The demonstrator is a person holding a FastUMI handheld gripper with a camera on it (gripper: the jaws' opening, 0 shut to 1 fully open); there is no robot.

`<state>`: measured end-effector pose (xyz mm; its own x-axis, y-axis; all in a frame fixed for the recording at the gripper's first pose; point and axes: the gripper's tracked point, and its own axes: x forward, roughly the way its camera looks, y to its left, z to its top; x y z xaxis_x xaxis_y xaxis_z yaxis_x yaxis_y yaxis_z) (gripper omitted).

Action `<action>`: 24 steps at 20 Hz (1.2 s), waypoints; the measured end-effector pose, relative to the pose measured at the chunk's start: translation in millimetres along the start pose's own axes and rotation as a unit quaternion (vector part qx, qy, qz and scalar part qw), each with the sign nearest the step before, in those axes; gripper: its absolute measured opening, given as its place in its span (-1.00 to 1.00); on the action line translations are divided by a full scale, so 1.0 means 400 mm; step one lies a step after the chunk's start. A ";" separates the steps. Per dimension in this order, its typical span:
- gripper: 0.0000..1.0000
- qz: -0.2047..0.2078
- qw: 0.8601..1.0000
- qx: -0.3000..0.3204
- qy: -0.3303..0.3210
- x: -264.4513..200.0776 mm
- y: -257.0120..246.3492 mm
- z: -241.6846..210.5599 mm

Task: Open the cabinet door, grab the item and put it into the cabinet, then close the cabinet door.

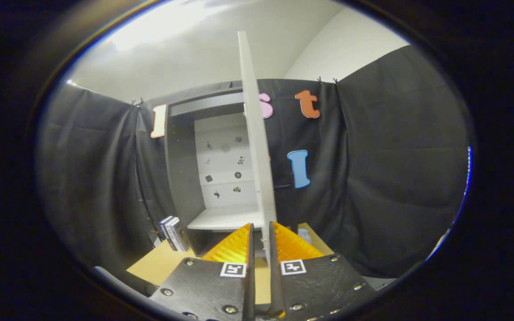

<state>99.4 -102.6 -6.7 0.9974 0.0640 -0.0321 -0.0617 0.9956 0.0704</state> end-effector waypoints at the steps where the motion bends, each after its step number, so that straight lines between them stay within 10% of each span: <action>1: -0.72 0.003 1.000 -0.002 0.002 0.002 0.035 -0.010; 7: -0.69 0.024 0.999 -0.019 0.019 0.069 0.264 -0.098; 16: 0.49 0.058 0.993 -0.025 0.102 0.236 0.493 -0.363; 24: 0.86 0.078 0.971 -0.019 0.225 0.357 0.547 -0.736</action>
<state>217.7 144.5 -289.6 0.8592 0.2288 -0.4577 -0.2202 0.9727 0.0728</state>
